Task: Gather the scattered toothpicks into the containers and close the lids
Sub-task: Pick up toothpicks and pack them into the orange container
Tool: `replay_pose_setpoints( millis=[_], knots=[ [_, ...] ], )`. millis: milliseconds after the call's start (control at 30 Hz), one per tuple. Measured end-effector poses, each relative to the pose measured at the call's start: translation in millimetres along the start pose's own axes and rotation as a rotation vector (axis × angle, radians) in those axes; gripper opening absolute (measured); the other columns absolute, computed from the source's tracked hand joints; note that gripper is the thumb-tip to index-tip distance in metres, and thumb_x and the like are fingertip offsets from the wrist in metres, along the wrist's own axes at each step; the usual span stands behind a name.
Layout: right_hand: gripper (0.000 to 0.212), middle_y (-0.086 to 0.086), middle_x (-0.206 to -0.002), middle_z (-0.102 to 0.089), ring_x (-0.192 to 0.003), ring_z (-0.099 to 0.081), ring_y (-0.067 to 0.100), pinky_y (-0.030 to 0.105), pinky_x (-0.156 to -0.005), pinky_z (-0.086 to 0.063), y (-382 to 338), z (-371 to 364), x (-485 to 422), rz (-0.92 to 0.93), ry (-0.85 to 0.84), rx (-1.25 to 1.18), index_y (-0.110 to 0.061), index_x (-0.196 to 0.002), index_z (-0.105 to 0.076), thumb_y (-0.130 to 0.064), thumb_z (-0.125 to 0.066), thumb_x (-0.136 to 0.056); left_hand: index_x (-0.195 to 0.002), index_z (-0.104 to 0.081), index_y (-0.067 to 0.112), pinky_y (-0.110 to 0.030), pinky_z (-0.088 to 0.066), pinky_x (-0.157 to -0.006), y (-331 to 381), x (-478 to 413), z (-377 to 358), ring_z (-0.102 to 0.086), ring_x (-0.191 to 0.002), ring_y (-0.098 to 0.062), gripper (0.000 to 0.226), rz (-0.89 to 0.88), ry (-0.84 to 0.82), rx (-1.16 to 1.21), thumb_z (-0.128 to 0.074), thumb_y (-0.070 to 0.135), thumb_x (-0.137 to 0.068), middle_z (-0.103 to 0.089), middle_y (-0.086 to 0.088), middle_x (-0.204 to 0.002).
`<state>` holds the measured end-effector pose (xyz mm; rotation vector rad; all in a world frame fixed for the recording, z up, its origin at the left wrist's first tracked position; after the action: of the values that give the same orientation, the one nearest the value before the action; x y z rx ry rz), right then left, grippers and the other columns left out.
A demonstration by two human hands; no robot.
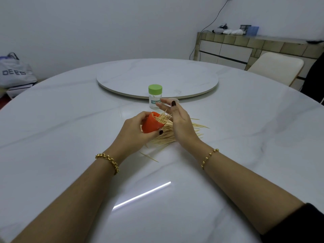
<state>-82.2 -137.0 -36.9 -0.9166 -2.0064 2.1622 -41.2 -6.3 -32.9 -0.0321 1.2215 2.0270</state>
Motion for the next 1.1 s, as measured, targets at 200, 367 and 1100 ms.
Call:
replay_pose_setpoints(
  millis=[200,367,1100],
  knots=[
    [0.037,-0.004,-0.129,-0.060,-0.121,-0.051,0.001,0.016,-0.100,-0.037,5.4,-5.7,4.0,-0.016,-0.048,0.094,-0.015,-0.130,-0.055,-0.028,-0.033,-0.103,-0.117,-0.058,0.023,0.000,-0.042,-0.073,-0.4,0.7,-1.5,-0.057,-0.095,0.003,0.047,0.001,-0.010,0.019,-0.079,0.022,-0.076,-0.062,0.010,-0.104],
    [0.035,-0.004,-0.123,-0.064,-0.107,-0.058,0.027,0.022,-0.078,-0.043,-12.2,4.2,1.2,0.100,0.022,0.093,-0.018,-0.130,-0.052,-0.026,-0.034,-0.100,-0.114,-0.056,0.028,0.000,-0.042,-0.074,1.6,1.1,-3.2,-0.056,-0.092,0.007,0.046,-0.005,-0.033,0.015,-0.080,0.023,-0.075,-0.060,0.014,-0.102],
    [0.043,-0.029,-0.086,-0.051,-0.082,-0.052,-0.012,0.006,-0.076,-0.035,-26.7,-5.5,10.2,0.250,-0.052,0.511,-0.014,-0.129,-0.057,-0.027,-0.031,-0.097,-0.111,-0.065,0.031,-0.007,-0.045,-0.079,14.1,4.0,-10.9,-0.059,-0.095,0.003,0.050,-0.056,-0.092,0.025,-0.085,0.019,-0.067,-0.068,0.014,-0.101]
  ],
)
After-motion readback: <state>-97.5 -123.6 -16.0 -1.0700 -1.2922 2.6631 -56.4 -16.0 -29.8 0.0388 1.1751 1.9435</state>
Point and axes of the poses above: each hand's wrist, its own x-axis away from the middle knuckle, its own z-axis out of the back of the hand, y = z × x, the point moved 8 cm from there along -x, towards the middle knuckle
